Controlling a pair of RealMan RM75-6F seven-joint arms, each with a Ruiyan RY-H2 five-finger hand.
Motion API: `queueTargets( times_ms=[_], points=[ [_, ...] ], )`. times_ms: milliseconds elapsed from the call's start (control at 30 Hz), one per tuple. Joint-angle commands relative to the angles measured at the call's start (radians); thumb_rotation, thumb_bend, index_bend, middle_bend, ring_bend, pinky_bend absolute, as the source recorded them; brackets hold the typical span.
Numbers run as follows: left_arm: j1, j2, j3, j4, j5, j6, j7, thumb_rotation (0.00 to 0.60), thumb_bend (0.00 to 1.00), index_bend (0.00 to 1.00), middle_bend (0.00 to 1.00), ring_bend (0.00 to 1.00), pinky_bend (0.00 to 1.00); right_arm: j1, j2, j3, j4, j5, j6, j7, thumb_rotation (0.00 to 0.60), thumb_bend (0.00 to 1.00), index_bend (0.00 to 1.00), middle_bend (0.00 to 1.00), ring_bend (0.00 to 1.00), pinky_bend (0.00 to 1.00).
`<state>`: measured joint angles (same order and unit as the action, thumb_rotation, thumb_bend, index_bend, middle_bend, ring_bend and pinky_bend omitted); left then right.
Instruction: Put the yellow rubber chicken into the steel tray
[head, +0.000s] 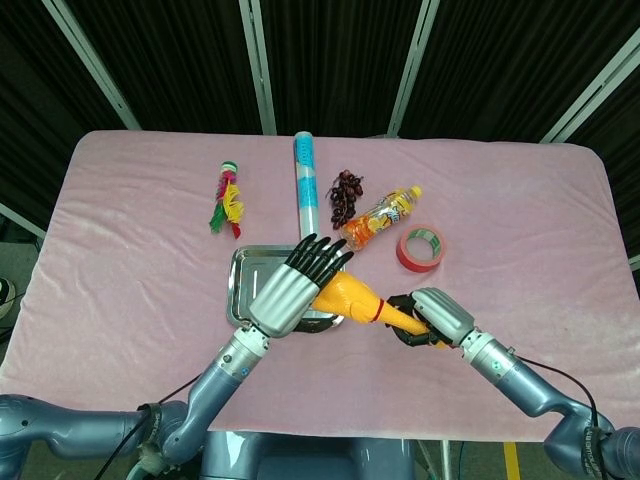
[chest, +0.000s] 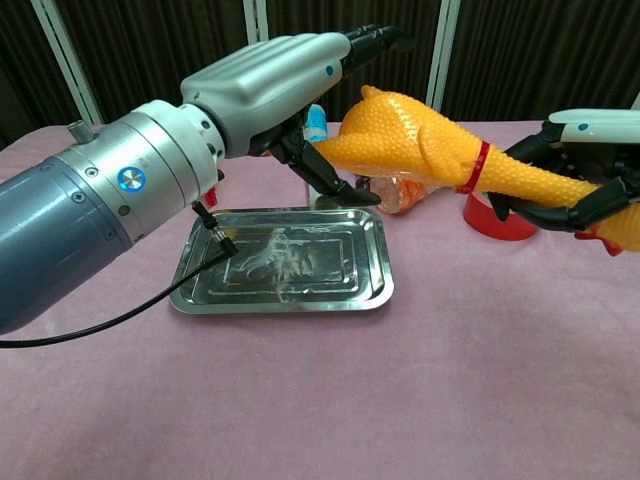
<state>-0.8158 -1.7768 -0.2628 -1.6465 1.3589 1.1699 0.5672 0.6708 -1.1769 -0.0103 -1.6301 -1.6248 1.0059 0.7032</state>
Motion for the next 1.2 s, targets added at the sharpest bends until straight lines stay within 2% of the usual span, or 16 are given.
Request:
queueTargets(
  times_ms=[33, 133, 300, 400, 500, 800, 967, 1033, 1133, 1167, 1200],
  points=[
    [-0.008, -0.014, -0.004, 0.012, -0.003, 0.001, 0.008, 0.6, 0.11, 0.05, 0.08, 0.03, 0.08, -0.001, 0.0, -0.001, -0.001, -0.002, 0.002, 0.0, 0.6, 1.0, 1.0, 0.8, 0.75, 0.88],
    [-0.017, -0.029, -0.01, 0.025, -0.002, 0.005, 0.016, 0.6, 0.2, 0.16, 0.17, 0.12, 0.15, -0.002, 0.001, -0.003, -0.002, -0.004, 0.003, 0.003, 0.6, 1.0, 1.0, 0.8, 0.75, 0.88],
    [-0.026, -0.05, -0.014, 0.046, 0.023, 0.025, 0.003, 0.6, 0.41, 0.4, 0.45, 0.39, 0.34, -0.006, 0.005, -0.005, -0.002, -0.003, 0.007, 0.0, 0.6, 1.0, 1.0, 0.8, 0.75, 0.88],
    [-0.026, -0.059, -0.007, 0.067, 0.046, 0.039, -0.025, 0.6, 0.5, 0.49, 0.56, 0.5, 0.42, -0.007, 0.006, -0.005, -0.002, -0.001, 0.006, 0.0, 0.6, 1.0, 1.0, 0.8, 0.75, 0.88],
    [-0.027, -0.061, -0.004, 0.078, 0.051, 0.039, -0.033, 0.6, 0.61, 0.56, 0.63, 0.57, 0.48, -0.007, 0.007, -0.005, -0.002, -0.002, 0.007, 0.003, 0.6, 1.0, 1.0, 0.8, 0.75, 0.88],
    [-0.029, -0.059, -0.004, 0.081, 0.06, 0.041, -0.055, 0.6, 0.76, 0.69, 0.77, 0.7, 0.57, -0.008, 0.008, -0.006, -0.002, -0.005, 0.011, 0.006, 0.6, 1.0, 1.0, 0.8, 0.75, 0.89],
    [-0.031, -0.061, -0.002, 0.085, 0.068, 0.044, -0.067, 0.6, 0.79, 0.75, 0.84, 0.76, 0.58, -0.01, 0.009, -0.006, -0.003, -0.005, 0.012, 0.005, 0.6, 1.0, 1.0, 0.8, 0.75, 0.89],
    [-0.03, -0.061, -0.001, 0.084, 0.069, 0.044, -0.073, 0.6, 0.78, 0.74, 0.83, 0.75, 0.58, -0.01, 0.01, -0.005, -0.002, -0.005, 0.014, 0.004, 0.6, 1.0, 1.0, 0.8, 0.75, 0.89],
    [-0.029, -0.053, 0.003, 0.08, 0.066, 0.036, -0.079, 0.6, 0.67, 0.59, 0.69, 0.62, 0.54, -0.011, 0.01, -0.005, -0.002, -0.003, 0.014, 0.001, 0.6, 1.0, 1.0, 0.8, 0.75, 0.89],
    [-0.028, -0.046, 0.006, 0.075, 0.06, 0.028, -0.076, 0.6, 0.58, 0.51, 0.61, 0.56, 0.51, -0.012, 0.009, -0.005, -0.001, -0.003, 0.014, -0.001, 0.6, 1.0, 1.0, 0.8, 0.75, 0.89],
    [-0.027, -0.038, 0.008, 0.067, 0.051, 0.02, -0.069, 0.6, 0.45, 0.4, 0.51, 0.47, 0.47, -0.012, 0.009, -0.004, -0.001, -0.002, 0.014, -0.004, 0.6, 1.0, 1.0, 0.8, 0.75, 0.89]
  ],
)
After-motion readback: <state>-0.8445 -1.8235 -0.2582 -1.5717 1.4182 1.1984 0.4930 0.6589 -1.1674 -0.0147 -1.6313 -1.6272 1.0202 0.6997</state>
